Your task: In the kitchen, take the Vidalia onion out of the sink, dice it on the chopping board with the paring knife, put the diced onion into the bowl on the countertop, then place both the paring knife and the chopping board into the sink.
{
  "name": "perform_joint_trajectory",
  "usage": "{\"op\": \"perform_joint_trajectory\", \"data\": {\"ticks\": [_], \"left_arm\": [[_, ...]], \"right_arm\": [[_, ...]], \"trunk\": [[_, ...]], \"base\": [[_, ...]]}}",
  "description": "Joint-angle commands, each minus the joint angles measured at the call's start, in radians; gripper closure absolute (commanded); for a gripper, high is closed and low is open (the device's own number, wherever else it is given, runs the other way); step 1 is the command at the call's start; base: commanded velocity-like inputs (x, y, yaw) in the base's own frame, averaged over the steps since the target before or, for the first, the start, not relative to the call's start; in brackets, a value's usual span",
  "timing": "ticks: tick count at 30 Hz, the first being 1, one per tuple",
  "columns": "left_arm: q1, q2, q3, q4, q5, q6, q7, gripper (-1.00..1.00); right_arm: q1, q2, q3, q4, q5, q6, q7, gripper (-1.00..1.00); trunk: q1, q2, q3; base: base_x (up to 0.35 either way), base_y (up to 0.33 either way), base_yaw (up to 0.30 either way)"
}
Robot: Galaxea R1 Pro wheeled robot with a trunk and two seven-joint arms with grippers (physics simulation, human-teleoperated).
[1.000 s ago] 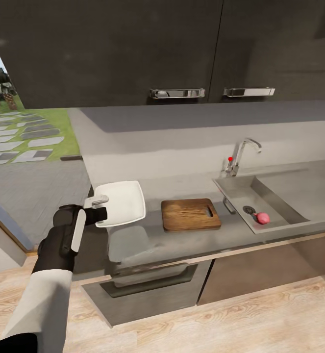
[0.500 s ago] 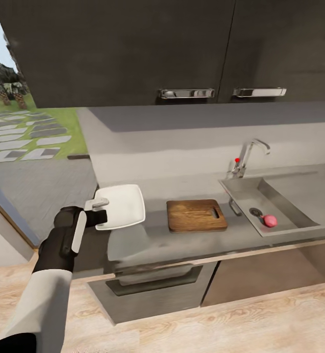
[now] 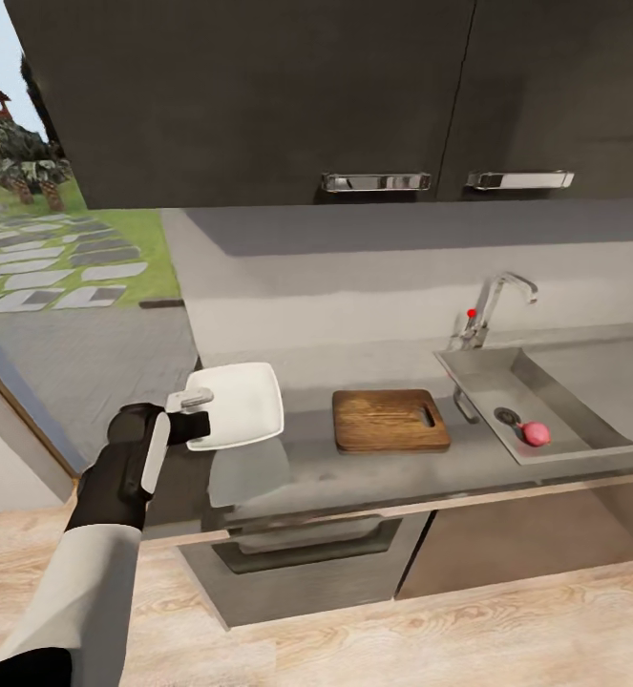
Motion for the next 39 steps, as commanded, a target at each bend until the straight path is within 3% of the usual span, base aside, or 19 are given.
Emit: {"op": "perform_joint_trajectory", "data": {"ticks": [1,13,39], "left_arm": [[-0.001,-0.001,0.002,0.001,0.005,0.004,0.003,1.0],[-0.001,-0.001,-0.052,0.035,0.005,0.003,0.003,1.0],[-0.001,0.0,-0.056,0.074,0.004,0.0,0.003,1.0]], "right_arm": [[0.0,0.001,-0.005,-0.002,0.003,-0.001,-0.001,-1.0],[0.0,0.001,-0.006,-0.002,0.002,0.002,0.0,-1.0],[0.0,0.001,-0.005,-0.002,0.003,-0.002,0.001,-1.0]], "trunk": [[0.001,-0.002,-0.002],[0.001,-0.002,-0.012],[0.001,-0.002,-0.015]], "base": [[0.0,0.0,0.015],[0.0,0.0,0.002],[0.037,0.022,0.0]]}}
